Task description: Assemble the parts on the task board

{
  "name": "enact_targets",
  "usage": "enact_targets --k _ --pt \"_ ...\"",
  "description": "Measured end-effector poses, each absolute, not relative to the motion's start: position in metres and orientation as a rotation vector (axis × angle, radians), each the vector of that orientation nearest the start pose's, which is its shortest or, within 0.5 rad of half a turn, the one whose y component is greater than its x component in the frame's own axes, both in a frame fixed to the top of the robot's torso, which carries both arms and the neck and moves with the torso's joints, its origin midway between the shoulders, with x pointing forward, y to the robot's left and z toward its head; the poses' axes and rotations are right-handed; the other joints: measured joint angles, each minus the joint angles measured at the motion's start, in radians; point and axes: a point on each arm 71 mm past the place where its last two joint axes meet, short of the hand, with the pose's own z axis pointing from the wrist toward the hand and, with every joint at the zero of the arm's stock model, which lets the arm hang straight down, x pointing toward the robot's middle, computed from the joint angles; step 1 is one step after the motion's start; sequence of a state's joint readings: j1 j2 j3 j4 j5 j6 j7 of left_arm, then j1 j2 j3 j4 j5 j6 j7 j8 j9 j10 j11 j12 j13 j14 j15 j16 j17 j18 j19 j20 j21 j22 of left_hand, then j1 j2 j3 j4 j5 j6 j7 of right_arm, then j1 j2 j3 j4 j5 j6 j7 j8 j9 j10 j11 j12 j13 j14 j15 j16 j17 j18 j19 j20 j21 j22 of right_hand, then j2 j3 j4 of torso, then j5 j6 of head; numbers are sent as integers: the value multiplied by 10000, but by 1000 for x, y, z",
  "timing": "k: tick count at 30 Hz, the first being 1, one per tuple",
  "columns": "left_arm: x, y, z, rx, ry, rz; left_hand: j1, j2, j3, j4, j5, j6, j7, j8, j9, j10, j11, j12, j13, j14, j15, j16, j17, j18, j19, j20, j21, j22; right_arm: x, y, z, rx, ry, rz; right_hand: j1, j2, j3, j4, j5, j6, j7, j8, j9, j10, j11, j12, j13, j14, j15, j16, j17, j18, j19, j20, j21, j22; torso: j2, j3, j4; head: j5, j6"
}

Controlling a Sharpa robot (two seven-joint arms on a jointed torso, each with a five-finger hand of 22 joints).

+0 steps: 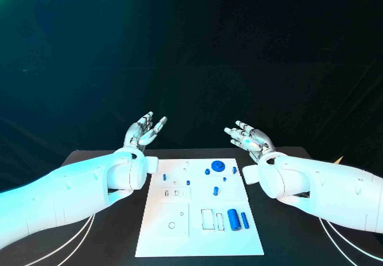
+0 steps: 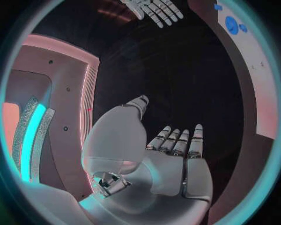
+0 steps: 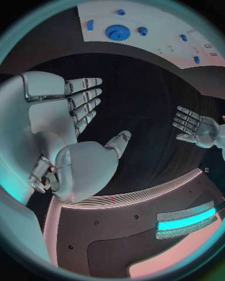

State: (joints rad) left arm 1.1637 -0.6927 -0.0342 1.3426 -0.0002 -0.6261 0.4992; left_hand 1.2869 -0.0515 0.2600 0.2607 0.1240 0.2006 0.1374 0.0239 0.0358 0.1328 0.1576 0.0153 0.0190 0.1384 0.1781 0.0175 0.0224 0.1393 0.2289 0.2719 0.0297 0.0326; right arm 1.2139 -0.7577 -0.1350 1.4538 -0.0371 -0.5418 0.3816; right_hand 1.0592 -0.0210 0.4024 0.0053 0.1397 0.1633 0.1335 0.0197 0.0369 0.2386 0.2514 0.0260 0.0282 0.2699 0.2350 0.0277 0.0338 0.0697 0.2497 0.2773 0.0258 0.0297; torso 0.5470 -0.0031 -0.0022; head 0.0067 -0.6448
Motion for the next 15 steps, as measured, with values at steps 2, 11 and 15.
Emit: enact_targets --k 2,11,15 --pt "519 206 -200 -11304 11925 -12657 146 -17 13 12 0 0 0 0 4 36 36 0 7 27 27 0 5 1 0 0 0 5 498 -200 -209 10962 14499 12947 157 -5 54 -53 0 99 13 26 25 77 73 13 16 139 25 34 22 0 40 39 16 18 0 0 1 1 -1" --pt "516 220 -199 -11268 12040 -12888 856 -157 453 -314 40 2724 155 807 487 3414 889 717 349 3045 499 851 550 51 1476 193 478 230 507 -209 -203 9402 15356 12807 1125 -149 259 -611 -2 1536 98 423 294 2059 72 258 159 2314 -6 486 308 385 1684 122 348 172 45 -19 4 -26 -35" --pt "515 231 -198 -11269 11994 -12817 1032 -333 682 -510 40 4412 357 1298 782 6051 847 1051 444 5676 375 1532 994 57 4046 195 1214 521 511 -217 -195 7800 15221 12159 1623 -334 305 -928 -2 2976 203 797 555 3833 -71 363 248 3960 -198 775 493 621 3179 124 495 253 120 -35 36 -62 -70"
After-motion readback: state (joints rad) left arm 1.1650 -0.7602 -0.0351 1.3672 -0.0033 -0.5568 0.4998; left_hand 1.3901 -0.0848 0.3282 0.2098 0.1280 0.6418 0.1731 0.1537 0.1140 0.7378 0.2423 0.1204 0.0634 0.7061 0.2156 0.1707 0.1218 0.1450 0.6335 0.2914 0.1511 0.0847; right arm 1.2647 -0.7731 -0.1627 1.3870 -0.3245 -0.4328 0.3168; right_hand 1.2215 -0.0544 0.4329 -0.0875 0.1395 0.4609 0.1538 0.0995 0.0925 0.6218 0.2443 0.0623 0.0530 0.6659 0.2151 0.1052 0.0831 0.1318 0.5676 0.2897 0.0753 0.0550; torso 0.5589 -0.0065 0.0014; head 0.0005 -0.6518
